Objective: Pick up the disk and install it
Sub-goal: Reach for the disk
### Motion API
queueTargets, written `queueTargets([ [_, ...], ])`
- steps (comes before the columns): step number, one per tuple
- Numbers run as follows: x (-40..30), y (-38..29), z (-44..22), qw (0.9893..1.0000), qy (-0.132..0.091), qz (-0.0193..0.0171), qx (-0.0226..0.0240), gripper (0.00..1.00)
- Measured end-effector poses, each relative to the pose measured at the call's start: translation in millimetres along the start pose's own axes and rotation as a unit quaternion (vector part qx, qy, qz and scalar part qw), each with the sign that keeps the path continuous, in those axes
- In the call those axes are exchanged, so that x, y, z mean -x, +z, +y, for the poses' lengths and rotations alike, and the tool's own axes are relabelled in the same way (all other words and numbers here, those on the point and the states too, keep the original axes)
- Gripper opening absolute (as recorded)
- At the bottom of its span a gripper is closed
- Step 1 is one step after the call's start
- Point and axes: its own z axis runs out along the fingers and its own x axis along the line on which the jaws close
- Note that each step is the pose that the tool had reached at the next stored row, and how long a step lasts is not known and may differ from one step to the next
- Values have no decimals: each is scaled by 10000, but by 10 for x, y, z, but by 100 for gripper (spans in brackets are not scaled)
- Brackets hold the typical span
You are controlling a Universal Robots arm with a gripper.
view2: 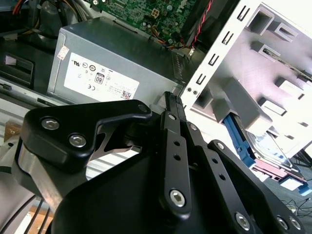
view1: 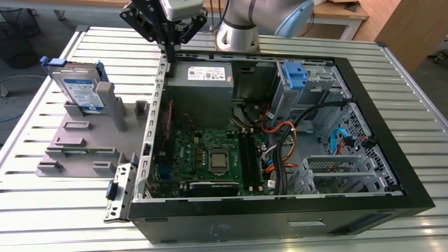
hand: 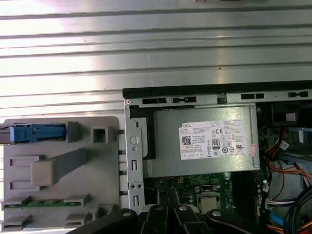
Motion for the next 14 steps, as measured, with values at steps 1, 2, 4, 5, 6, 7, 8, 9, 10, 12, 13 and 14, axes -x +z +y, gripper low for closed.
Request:
queueTargets([
  [1, -2, 0, 0, 10000, 0, 0, 0, 11],
  [2, -6, 0, 0, 10000, 1, 0, 0, 11],
  [4, -16, 0, -1, 10000, 0, -1, 0, 11],
  [5, -21, -1, -2, 10000, 0, -1, 0, 11],
  [6, -28, -1, -2, 10000, 0, -2, 0, 11],
  [7, -33, -1, -3, 10000, 0, -3, 0, 11],
  [8, -40, -1, -3, 10000, 0, -3, 0, 11],
  [9, -47, -1, -4, 10000, 0, -3, 0, 11],
  [10, -53, -1, -4, 10000, 0, -4, 0, 11],
  [12, -59, -1, -4, 10000, 0, -4, 1, 11],
  [13, -63, -1, -5, 10000, 0, -4, 0, 11],
  [14, -64, -1, -5, 10000, 0, -4, 0, 11],
])
